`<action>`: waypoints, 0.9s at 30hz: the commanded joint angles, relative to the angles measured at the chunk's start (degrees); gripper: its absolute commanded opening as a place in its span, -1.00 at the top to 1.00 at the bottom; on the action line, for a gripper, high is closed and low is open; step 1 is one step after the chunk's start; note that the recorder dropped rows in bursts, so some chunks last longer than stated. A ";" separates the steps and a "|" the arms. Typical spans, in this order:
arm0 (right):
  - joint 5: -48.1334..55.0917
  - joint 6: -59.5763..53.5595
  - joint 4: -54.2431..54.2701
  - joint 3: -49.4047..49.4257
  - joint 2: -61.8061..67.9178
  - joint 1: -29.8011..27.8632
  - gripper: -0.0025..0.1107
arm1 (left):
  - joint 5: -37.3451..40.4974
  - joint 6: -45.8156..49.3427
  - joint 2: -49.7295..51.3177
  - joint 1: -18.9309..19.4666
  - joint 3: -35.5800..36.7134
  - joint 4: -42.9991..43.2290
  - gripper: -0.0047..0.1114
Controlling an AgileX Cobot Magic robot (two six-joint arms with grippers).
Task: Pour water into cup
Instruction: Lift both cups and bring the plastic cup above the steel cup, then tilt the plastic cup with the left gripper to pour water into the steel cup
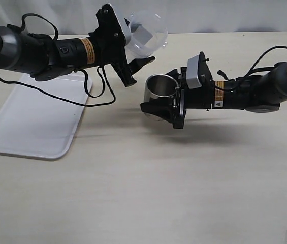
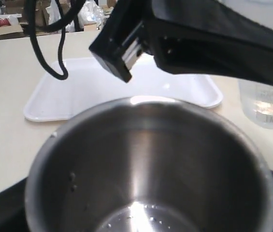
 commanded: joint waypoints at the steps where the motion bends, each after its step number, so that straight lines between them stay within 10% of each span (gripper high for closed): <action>1: -1.48 1.26 -3.49 -2.46 0.16 2.29 0.88 | -1.25 1.88 -0.92 -0.09 -0.68 -0.31 0.92; 27: -1.23 2.55 -1.94 -4.08 0.62 2.28 0.88 | -1.66 18.39 -0.92 -0.09 -0.68 5.32 0.92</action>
